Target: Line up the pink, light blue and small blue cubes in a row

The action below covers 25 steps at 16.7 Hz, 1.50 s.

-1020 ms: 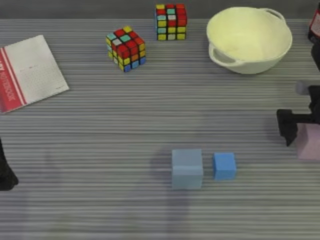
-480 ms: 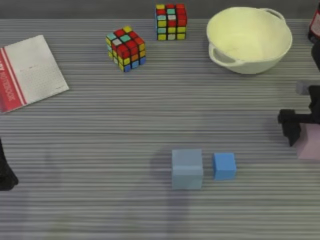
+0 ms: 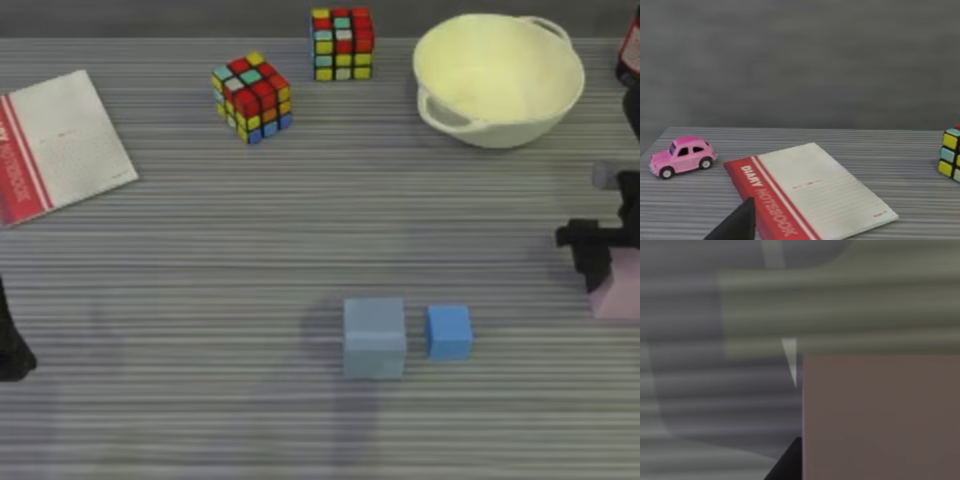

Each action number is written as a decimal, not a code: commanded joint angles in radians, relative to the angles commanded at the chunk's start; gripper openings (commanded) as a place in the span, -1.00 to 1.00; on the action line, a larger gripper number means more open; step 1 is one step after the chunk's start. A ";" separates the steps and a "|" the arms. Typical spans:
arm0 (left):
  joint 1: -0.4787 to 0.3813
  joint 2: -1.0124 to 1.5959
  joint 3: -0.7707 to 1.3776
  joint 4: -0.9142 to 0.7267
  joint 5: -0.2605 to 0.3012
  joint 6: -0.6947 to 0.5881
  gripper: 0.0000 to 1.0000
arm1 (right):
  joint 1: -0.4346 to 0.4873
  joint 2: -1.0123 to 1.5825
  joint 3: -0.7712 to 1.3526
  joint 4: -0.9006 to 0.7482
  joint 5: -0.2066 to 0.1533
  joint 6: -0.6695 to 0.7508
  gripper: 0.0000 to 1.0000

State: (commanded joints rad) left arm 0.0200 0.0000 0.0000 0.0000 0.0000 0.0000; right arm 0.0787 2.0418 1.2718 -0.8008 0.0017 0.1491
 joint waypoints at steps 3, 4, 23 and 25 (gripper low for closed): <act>0.000 0.000 0.000 0.000 0.000 0.000 1.00 | 0.000 0.000 0.000 0.000 0.000 0.000 -1.00; 0.000 0.000 0.000 0.000 0.000 0.000 1.00 | 0.000 0.000 0.000 0.000 0.000 0.000 -1.00; 0.000 0.000 0.000 0.000 0.000 0.000 1.00 | 0.005 -0.107 0.155 -0.257 0.000 0.000 -1.00; 0.000 0.000 0.000 0.000 0.000 0.000 1.00 | 0.031 -0.082 0.189 -0.275 0.000 0.026 -1.00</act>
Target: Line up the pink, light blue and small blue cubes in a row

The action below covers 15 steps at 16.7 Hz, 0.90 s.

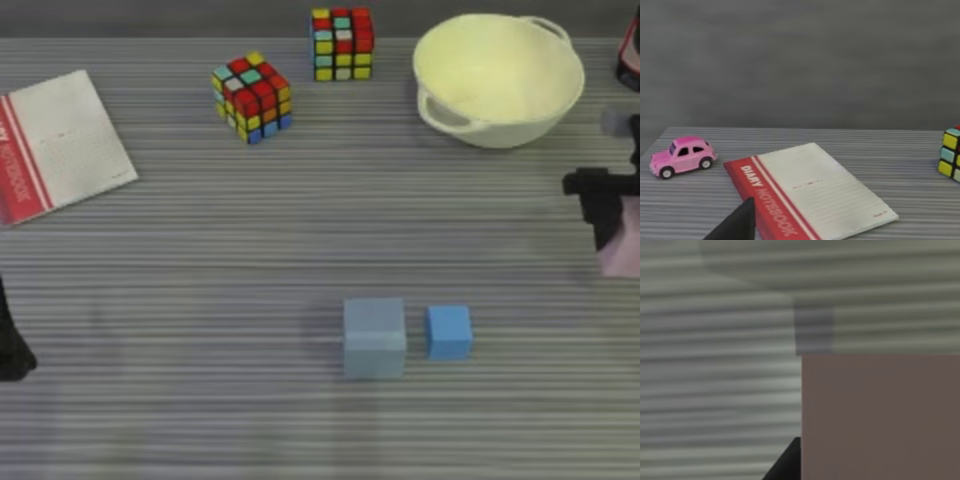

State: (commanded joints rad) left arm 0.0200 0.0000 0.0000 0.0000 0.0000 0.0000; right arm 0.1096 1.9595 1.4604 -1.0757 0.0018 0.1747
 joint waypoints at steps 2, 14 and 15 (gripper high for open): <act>0.000 0.000 0.000 0.000 0.000 0.000 1.00 | 0.058 0.053 0.077 -0.040 0.000 0.054 -1.00; 0.000 0.000 0.000 0.000 0.000 0.000 1.00 | 0.668 0.554 1.002 -0.439 0.009 0.622 -1.00; 0.000 0.000 0.000 0.000 0.000 0.000 1.00 | 0.710 0.583 1.058 -0.463 0.010 0.661 -1.00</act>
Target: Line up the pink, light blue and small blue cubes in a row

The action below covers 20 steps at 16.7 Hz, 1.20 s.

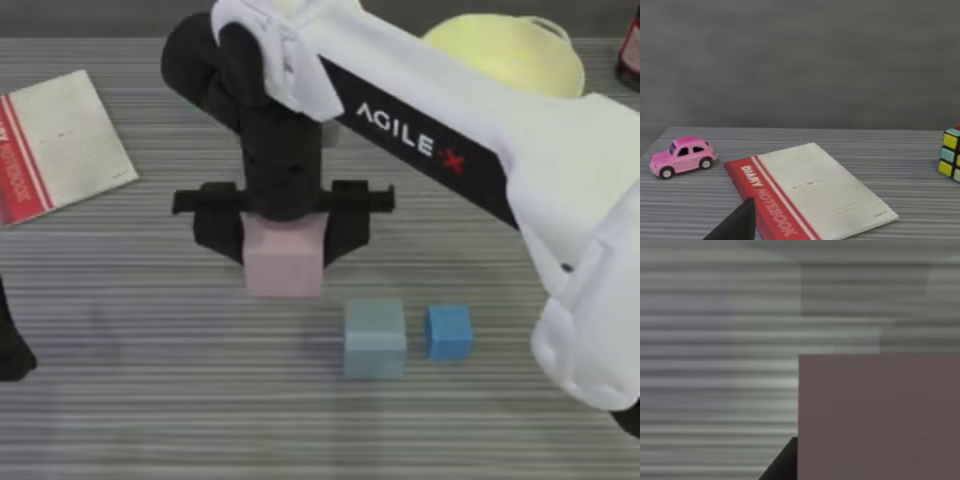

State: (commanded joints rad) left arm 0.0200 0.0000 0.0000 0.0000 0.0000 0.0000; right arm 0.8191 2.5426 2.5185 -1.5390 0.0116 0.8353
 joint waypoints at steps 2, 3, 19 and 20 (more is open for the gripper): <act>0.000 0.000 0.000 0.000 0.000 0.000 1.00 | 0.065 0.044 0.081 -0.037 0.002 0.061 -1.00; 0.000 0.000 0.000 0.000 0.000 0.000 1.00 | 0.087 0.058 0.106 -0.049 0.002 0.081 -1.00; 0.000 0.000 0.000 0.000 0.000 0.000 1.00 | 0.103 0.013 -0.234 0.242 0.002 0.096 -1.00; 0.000 0.000 0.000 0.000 0.000 0.000 1.00 | 0.104 0.010 -0.256 0.263 0.002 0.097 -1.00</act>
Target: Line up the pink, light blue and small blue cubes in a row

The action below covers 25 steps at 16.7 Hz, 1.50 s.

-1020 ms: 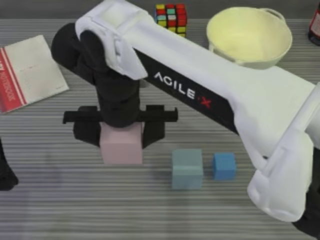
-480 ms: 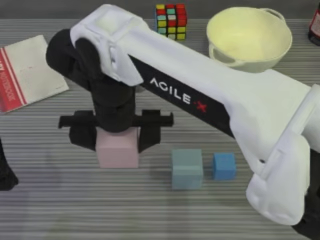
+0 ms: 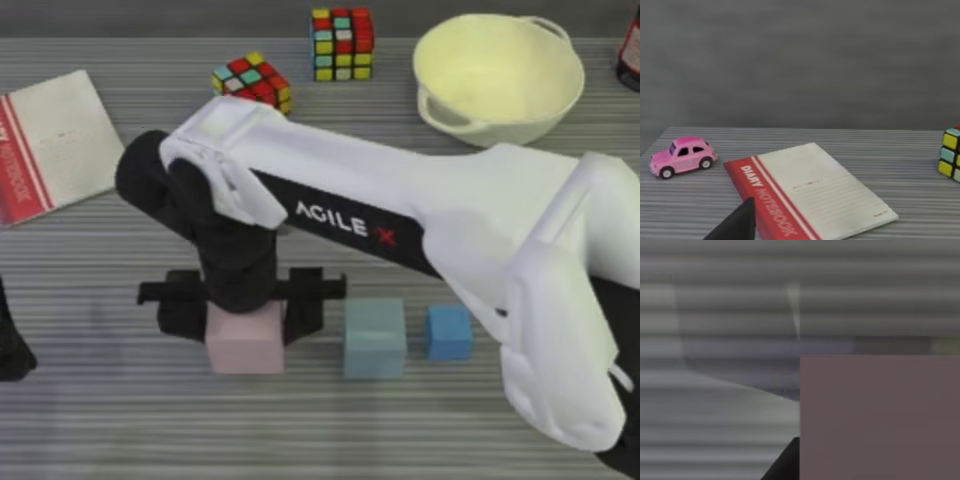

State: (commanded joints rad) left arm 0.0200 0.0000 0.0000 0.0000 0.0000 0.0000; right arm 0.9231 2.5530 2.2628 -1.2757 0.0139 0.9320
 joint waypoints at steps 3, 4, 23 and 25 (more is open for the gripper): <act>0.000 0.000 0.000 0.000 0.000 0.000 1.00 | 0.000 -0.001 -0.011 0.011 0.000 0.001 -1.00; 0.000 0.000 0.000 0.000 0.000 0.000 1.00 | 0.000 -0.001 -0.011 0.011 0.000 0.001 -1.00; 0.000 0.000 0.000 0.000 0.000 0.000 1.00 | 0.000 -0.001 -0.011 0.011 0.000 0.001 1.00; 0.000 0.000 0.000 0.000 0.000 0.000 1.00 | 0.000 -0.001 -0.011 0.011 0.000 0.001 1.00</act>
State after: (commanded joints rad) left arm 0.0200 0.0000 0.0000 0.0000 0.0000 0.0000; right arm 0.9235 2.5519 2.2514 -1.2646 0.0139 0.9325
